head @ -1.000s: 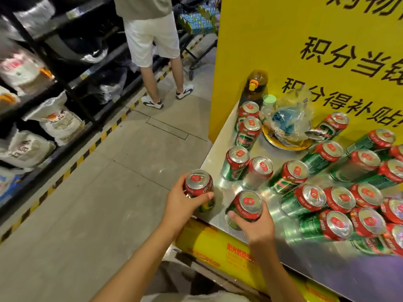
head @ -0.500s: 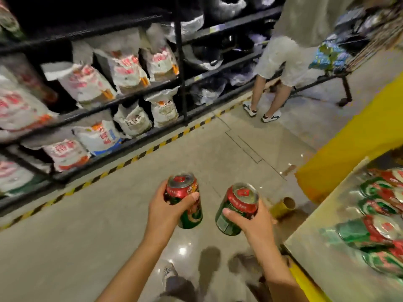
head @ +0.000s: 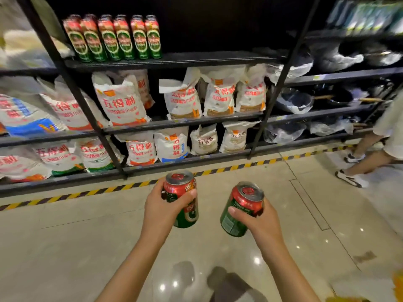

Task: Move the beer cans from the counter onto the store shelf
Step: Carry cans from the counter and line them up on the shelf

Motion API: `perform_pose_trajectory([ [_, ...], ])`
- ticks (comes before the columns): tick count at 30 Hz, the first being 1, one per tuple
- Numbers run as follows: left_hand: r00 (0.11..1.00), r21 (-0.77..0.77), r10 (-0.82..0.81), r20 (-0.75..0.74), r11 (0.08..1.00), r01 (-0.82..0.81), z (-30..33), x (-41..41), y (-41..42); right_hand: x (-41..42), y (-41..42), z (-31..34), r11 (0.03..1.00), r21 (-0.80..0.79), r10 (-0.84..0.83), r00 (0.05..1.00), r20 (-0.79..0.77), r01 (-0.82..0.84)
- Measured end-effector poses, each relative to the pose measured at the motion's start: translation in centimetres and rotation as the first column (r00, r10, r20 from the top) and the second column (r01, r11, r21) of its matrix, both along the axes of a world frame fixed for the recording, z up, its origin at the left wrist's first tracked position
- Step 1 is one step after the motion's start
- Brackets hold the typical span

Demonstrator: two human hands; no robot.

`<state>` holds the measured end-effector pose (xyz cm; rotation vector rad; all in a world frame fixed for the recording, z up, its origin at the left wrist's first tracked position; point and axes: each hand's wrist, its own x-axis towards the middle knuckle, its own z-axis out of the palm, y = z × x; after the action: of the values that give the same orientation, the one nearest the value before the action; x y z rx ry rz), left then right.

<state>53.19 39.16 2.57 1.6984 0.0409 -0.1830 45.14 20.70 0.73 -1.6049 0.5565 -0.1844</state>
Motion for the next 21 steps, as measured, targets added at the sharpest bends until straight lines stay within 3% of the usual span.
perform_pose_trajectory([
  [21, 0.97, -0.057, 0.236, 0.064, 0.971, -0.233, 2.3, 34.8, -5.2, 40.8, -7.8, 2.7, 0.983, -0.057, 0.176, 0.982, 0.068, -0.172],
])
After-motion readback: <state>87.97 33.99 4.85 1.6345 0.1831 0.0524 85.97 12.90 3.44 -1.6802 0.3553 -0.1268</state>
